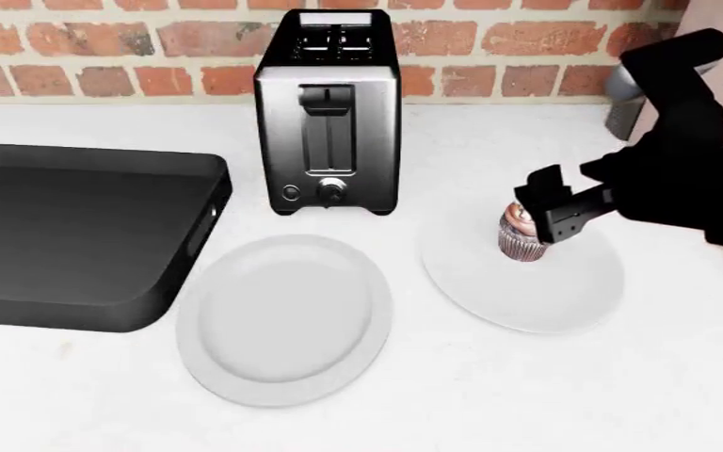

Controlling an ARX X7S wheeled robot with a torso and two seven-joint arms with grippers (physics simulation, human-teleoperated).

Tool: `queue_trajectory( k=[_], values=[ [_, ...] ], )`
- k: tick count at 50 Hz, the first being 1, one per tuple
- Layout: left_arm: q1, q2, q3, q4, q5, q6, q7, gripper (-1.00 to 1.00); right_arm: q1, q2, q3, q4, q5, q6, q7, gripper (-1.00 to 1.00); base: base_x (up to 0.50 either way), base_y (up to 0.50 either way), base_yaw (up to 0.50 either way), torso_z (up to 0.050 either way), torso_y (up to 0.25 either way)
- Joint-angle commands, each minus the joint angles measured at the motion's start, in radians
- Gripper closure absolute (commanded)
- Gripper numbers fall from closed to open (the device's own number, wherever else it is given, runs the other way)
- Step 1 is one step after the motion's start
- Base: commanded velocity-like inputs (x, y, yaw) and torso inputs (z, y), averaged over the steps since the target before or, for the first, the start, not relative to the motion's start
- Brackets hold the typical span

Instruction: Move the dessert items from the plate to the tray.

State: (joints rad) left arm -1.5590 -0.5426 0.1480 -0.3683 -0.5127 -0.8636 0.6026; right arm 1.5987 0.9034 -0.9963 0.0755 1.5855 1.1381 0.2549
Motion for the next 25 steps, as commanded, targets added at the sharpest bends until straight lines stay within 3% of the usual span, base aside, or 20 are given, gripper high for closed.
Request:
queue_trajectory(
  k=[1,25],
  values=[
    [0.012,-0.001,-0.011,0.003,-0.017,-0.008,-0.014,1.0,-0.014,-0.012,-0.014,0.017,-0.029,-0.014,-0.019,-1.0,0.0,0.0,0.0,0.0,0.0],
    [0.043,-0.007,-0.008,0.021,-0.023,-0.014,-0.024,1.0,-0.099,-0.006,-0.02,0.04,-0.073,-0.104,-0.075,-1.0,0.0,0.0,0.0,0.0,0.0]
  ],
)
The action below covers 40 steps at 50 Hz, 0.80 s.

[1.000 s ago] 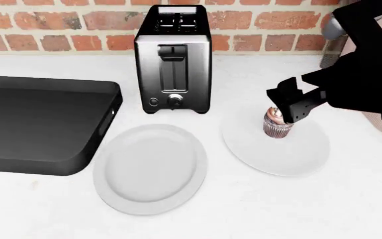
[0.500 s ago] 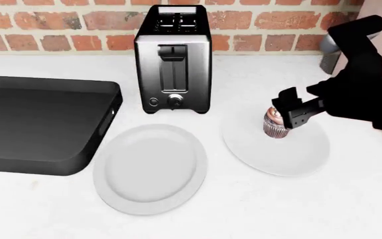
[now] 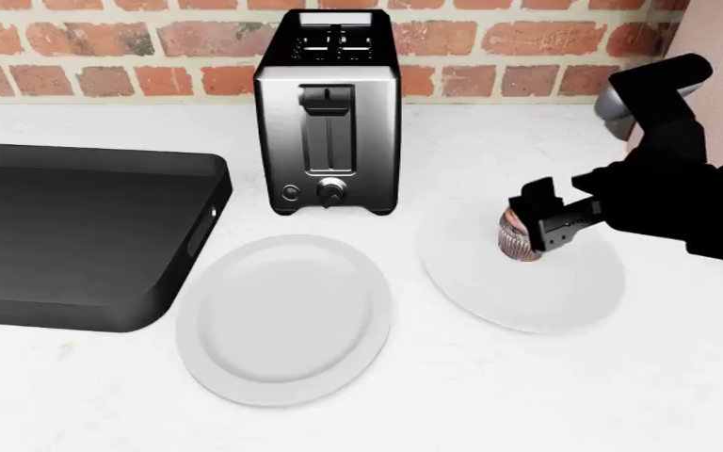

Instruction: Move the dessert items from the plate to the tray.

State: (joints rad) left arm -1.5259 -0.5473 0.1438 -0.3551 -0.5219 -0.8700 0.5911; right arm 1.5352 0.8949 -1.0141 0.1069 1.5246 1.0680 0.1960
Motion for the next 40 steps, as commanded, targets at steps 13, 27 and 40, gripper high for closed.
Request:
queue_trajectory(
  k=[13,27,40],
  values=[
    [0.016,-0.002,0.0,0.006,-0.015,-0.008,-0.011,1.0,-0.06,0.006,-0.001,0.009,-0.012,-0.053,-0.017,-1.0,0.0,0.0,0.0,0.0,0.001],
    [0.023,-0.004,0.003,-0.003,-0.016,0.0,-0.007,1.0,-0.084,0.011,-0.001,0.004,-0.007,-0.067,-0.014,-1.0,0.0,0.0,0.0,0.0,0.0],
    [0.026,-0.005,0.004,-0.002,-0.02,0.0,-0.007,1.0,-0.099,0.015,0.001,0.0,-0.001,-0.075,-0.009,-1.0,0.0,0.0,0.0,0.0,0.0]
  ],
)
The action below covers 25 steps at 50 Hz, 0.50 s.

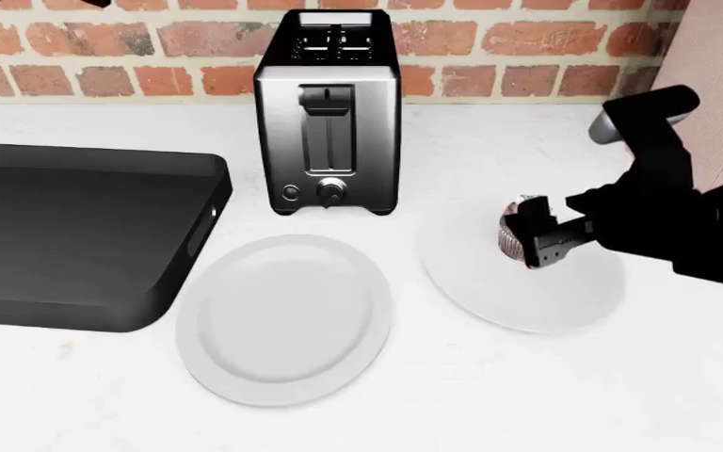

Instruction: Move the dessert items from the plate to the tray.

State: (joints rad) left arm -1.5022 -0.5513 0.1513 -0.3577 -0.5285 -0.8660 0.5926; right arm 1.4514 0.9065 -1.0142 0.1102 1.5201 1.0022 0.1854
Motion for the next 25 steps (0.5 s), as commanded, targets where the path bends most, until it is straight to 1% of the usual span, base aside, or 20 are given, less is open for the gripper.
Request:
queue_trajectory(
  k=[1,25],
  values=[
    [0.002,-0.001,-0.004,0.001,-0.013,-0.004,-0.008,1.0,-0.017,0.004,0.002,-0.004,0.004,-0.012,0.002,-1.0,0.0,0.0,0.0,0.0,0.0],
    [0.013,-0.006,0.005,0.007,-0.012,-0.006,-0.013,1.0,-0.057,-0.008,-0.01,0.036,-0.048,-0.069,-0.057,-1.0,0.0,0.0,0.0,0.0,0.0]
  ],
)
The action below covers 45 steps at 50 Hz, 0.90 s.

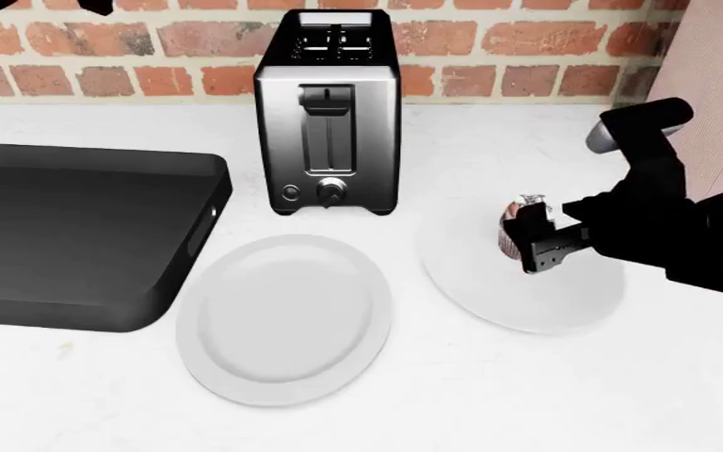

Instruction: Move the dessert items from the plate to the tray.

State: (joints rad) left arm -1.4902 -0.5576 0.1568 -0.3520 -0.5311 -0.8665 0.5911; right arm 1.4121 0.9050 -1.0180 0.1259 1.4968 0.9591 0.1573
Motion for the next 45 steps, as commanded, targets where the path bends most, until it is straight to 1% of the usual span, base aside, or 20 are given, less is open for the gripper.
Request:
queue_trajectory(
  k=[1,21,45],
  values=[
    [0.001,0.001,0.0,0.0,-0.009,-0.004,-0.012,1.0,-0.02,-0.008,-0.006,0.023,-0.026,-0.029,-0.032,-1.0,0.0,0.0,0.0,0.0,0.0],
    [0.005,0.002,0.006,-0.029,-0.003,0.022,-0.003,1.0,-0.028,-0.029,-0.016,0.055,-0.046,-0.041,-0.054,-1.0,0.0,0.0,0.0,0.0,0.001],
    [0.01,-0.004,0.006,-0.018,-0.012,0.012,-0.006,1.0,-0.046,-0.042,-0.018,0.072,-0.052,-0.057,-0.065,-1.0,0.0,0.0,0.0,0.0,0.0]
  ],
)
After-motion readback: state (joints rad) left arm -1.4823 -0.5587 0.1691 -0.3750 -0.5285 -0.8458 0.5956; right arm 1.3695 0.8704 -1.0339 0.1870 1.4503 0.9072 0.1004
